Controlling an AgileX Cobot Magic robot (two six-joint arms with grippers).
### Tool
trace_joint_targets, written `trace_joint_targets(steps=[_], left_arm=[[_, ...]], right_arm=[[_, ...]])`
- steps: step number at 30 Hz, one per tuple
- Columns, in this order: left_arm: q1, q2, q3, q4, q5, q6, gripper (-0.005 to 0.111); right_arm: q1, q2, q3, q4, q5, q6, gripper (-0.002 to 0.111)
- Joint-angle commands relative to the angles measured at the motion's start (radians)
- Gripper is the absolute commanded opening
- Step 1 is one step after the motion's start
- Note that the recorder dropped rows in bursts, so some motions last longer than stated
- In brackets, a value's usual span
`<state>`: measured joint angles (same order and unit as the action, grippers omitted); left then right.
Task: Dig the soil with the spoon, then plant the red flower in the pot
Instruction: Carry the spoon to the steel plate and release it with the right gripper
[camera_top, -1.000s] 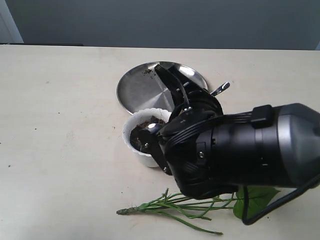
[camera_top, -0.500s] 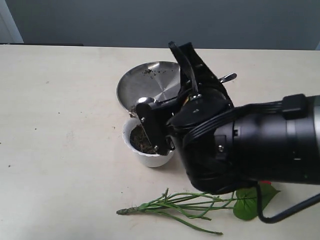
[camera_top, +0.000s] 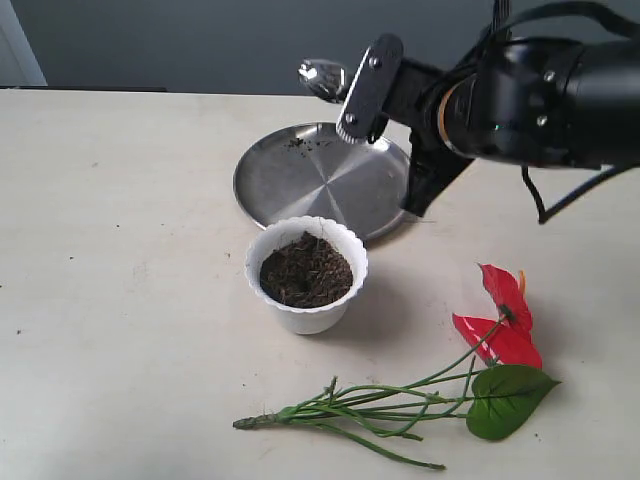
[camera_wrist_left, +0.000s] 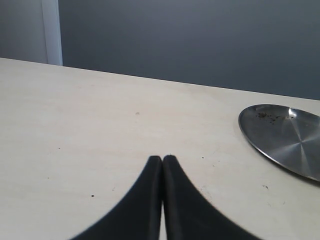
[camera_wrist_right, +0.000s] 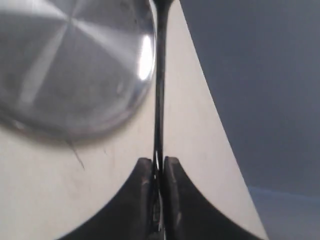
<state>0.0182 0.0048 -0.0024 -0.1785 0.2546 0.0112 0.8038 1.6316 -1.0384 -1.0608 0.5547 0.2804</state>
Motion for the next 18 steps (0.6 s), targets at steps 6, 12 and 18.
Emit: trace_joint_targets(steps=[6, 12, 18], left_arm=[[0.002, -0.005, 0.002, 0.002, -0.015, -0.001, 0.0], [0.002, -0.005, 0.002, 0.002, -0.015, -0.001, 0.0], [0.002, -0.005, 0.002, 0.002, -0.015, -0.001, 0.0]], right_arm=[[-0.176, 0.233, -0.258, 0.297, -0.209, -0.093, -0.001], [-0.186, 0.426, -0.482, 1.013, 0.001, -0.762, -0.001], [-0.186, 0.51, -0.615, 1.156, 0.139, -0.837, -0.001]])
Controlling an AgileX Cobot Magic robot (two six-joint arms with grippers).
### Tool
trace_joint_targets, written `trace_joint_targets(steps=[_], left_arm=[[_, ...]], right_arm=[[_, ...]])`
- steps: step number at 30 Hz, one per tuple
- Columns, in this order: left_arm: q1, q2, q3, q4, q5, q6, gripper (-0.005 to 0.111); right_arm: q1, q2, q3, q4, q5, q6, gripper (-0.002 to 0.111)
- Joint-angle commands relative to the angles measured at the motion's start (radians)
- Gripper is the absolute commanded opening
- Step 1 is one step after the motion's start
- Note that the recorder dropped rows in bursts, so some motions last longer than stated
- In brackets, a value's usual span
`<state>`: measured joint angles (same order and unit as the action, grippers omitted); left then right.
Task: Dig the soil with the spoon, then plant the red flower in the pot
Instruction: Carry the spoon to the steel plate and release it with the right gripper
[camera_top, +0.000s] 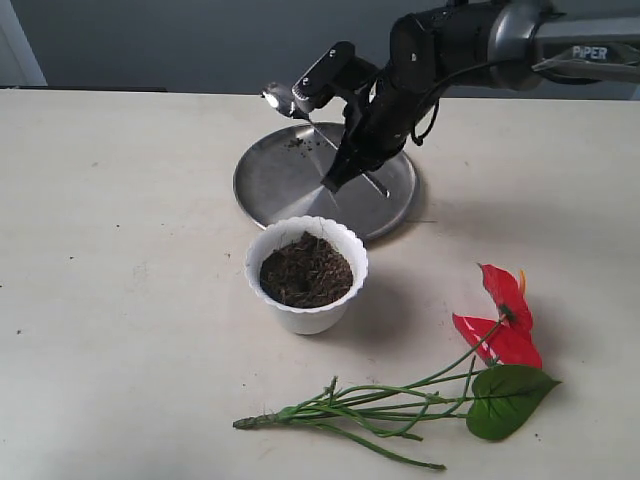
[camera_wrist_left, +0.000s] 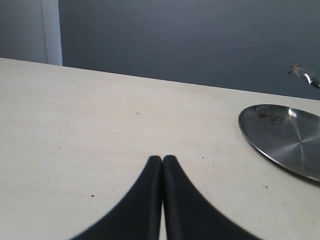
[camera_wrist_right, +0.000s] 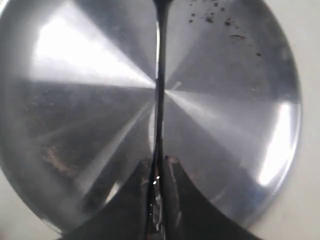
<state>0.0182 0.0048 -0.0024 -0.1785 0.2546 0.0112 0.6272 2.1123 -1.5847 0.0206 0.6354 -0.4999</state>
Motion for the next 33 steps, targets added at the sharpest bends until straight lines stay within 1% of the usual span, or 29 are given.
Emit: trace_joint_targets(steps=[1, 16, 18, 23, 24, 26, 27, 28, 29, 33], left_arm=[[0.002, -0.005, 0.002, 0.002, -0.015, -0.001, 0.0], [0.002, -0.005, 0.002, 0.002, -0.015, -0.001, 0.0], [0.002, -0.005, 0.002, 0.002, -0.015, -0.001, 0.0], [0.002, -0.005, 0.002, 0.002, -0.015, -0.001, 0.0], [0.002, -0.005, 0.002, 0.002, -0.015, -0.001, 0.0], [0.002, -0.005, 0.002, 0.002, -0.015, -0.001, 0.0], [0.002, -0.005, 0.002, 0.002, -0.015, -0.001, 0.0], [0.002, -0.005, 0.002, 0.002, -0.015, -0.001, 0.0], [0.002, -0.005, 0.002, 0.002, -0.015, -0.001, 0.0], [0.002, -0.005, 0.002, 0.002, -0.015, -0.001, 0.0]], right_arm=[[-0.009, 0.038, -0.077, 0.071, 0.063, -0.056, -0.001], [-0.011, 0.127, -0.087, 0.059, 0.097, -0.037, -0.001], [-0.011, 0.134, -0.087, 0.036, 0.074, 0.005, -0.001], [-0.011, 0.134, -0.087, 0.031, 0.057, 0.01, 0.0], [-0.011, 0.134, -0.087, 0.033, 0.052, 0.01, 0.004], [-0.011, 0.134, -0.087, 0.033, 0.05, 0.01, 0.016], [-0.011, 0.134, -0.087, 0.033, 0.05, 0.01, 0.024], [-0.011, 0.134, -0.087, 0.033, 0.052, 0.011, 0.038], [-0.011, 0.134, -0.087, 0.033, 0.057, 0.013, 0.044], [-0.011, 0.106, -0.087, 0.038, 0.116, 0.035, 0.045]])
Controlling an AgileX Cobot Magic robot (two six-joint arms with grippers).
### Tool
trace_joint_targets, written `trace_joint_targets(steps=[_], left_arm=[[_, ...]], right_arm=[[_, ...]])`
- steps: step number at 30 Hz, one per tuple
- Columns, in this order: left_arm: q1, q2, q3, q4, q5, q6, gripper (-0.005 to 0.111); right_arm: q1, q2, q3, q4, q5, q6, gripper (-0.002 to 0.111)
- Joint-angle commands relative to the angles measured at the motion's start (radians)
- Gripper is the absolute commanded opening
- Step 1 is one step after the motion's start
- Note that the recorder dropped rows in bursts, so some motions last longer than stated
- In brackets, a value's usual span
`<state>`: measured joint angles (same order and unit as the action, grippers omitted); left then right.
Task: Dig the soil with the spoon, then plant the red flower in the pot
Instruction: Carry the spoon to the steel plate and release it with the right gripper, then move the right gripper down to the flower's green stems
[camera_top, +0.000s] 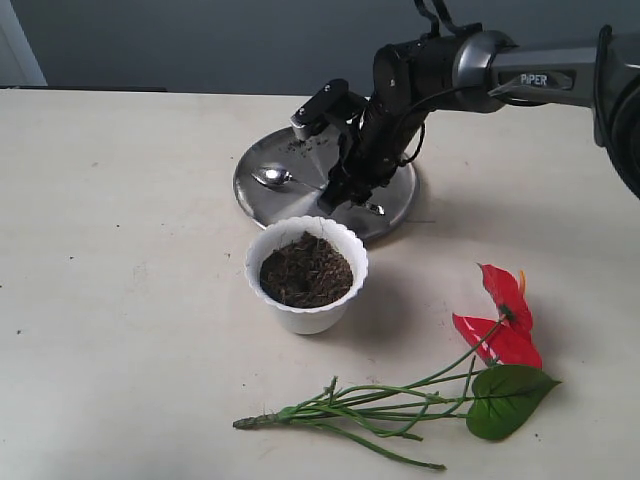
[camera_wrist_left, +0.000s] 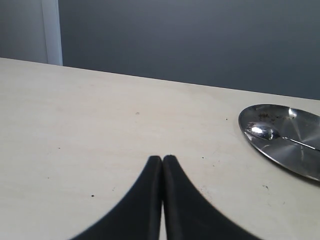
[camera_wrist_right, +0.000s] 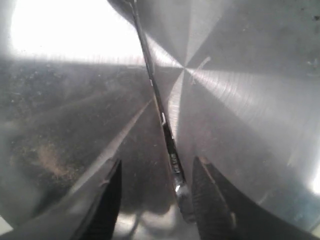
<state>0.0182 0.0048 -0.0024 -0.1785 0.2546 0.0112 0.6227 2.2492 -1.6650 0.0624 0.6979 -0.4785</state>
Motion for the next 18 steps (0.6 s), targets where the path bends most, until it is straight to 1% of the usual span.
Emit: trace_joint_targets(steps=[1, 6, 8, 13, 18], left_arm=[[0.002, -0.005, 0.002, 0.002, -0.015, -0.001, 0.0], [0.002, -0.005, 0.002, 0.002, -0.015, -0.001, 0.0], [0.002, -0.005, 0.002, 0.002, -0.015, -0.001, 0.0], [0.002, -0.005, 0.002, 0.002, -0.015, -0.001, 0.0], [0.002, -0.005, 0.002, 0.002, -0.015, -0.001, 0.0]], right_arm=[[-0.006, -0.043, -0.006, -0.006, 0.066, 0.022, 0.045], [-0.006, -0.153, -0.006, -0.08, 0.171, 0.217, 0.045], [-0.006, -0.214, -0.004, -0.09, 0.241, 0.293, 0.045], [-0.006, -0.338, 0.018, -0.076, 0.379, 0.297, 0.045], [-0.006, -0.522, 0.147, -0.051, 0.402, 0.299, 0.045]])
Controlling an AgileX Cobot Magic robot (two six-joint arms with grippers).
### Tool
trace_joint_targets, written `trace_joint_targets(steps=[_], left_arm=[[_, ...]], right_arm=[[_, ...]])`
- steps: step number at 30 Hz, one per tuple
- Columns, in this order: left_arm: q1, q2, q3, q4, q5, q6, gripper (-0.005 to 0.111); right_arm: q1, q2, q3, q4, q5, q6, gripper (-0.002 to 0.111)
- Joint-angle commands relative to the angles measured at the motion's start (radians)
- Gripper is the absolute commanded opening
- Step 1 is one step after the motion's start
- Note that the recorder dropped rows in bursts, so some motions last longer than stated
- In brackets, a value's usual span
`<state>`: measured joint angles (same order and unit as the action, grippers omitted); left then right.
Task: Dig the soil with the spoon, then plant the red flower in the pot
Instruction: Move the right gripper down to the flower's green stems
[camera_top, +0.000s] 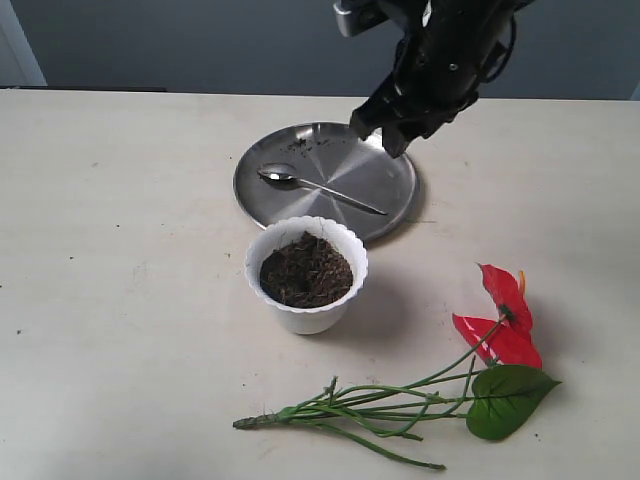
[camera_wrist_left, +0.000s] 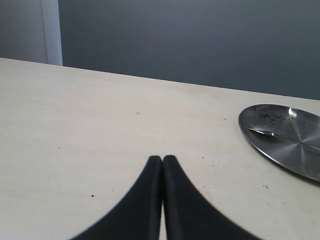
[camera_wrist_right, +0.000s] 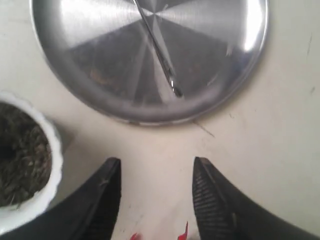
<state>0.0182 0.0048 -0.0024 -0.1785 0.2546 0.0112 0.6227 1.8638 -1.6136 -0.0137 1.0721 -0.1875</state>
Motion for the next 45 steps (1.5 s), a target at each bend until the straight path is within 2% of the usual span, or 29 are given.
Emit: trace_joint_targets(steps=[1, 4, 7, 10, 13, 21, 25, 31, 37, 45], left_arm=[[0.002, -0.005, 0.002, 0.002, -0.015, -0.001, 0.0], [0.002, -0.005, 0.002, 0.002, -0.015, -0.001, 0.0], [0.002, -0.005, 0.002, 0.002, -0.015, -0.001, 0.0], [0.002, -0.005, 0.002, 0.002, -0.015, -0.001, 0.0], [0.002, -0.005, 0.002, 0.002, -0.015, -0.001, 0.0], [0.002, -0.005, 0.002, 0.002, -0.015, -0.001, 0.0], [0.002, -0.005, 0.002, 0.002, -0.015, -0.001, 0.0], [0.002, -0.005, 0.002, 0.002, -0.015, -0.001, 0.0], [0.002, -0.005, 0.002, 0.002, -0.015, -0.001, 0.0], [0.002, -0.005, 0.002, 0.002, -0.015, -0.001, 0.0]], right_arm=[[-0.006, -0.179, 0.134, 0.039, 0.026, 0.02, 0.045], [-0.004, -0.336, 0.281, 0.137, 0.024, 0.099, 0.039], [0.023, -0.477, 0.462, 0.272, 0.015, 0.05, 0.03], [0.073, -0.612, 0.646, 0.452, -0.022, 0.0, 0.029], [0.132, -0.688, 0.773, 0.548, -0.051, -0.013, 0.029], [0.227, -0.702, 0.971, 0.765, -0.213, -0.01, 0.029], [0.229, -0.702, 1.023, 0.816, -0.251, 0.009, 0.032], [0.229, -0.702, 1.042, 0.826, -0.269, 0.143, 0.057], [0.229, -0.691, 1.042, 0.826, -0.353, 0.279, 0.058], [0.229, -0.552, 1.043, 0.816, -0.282, 0.294, 0.058]])
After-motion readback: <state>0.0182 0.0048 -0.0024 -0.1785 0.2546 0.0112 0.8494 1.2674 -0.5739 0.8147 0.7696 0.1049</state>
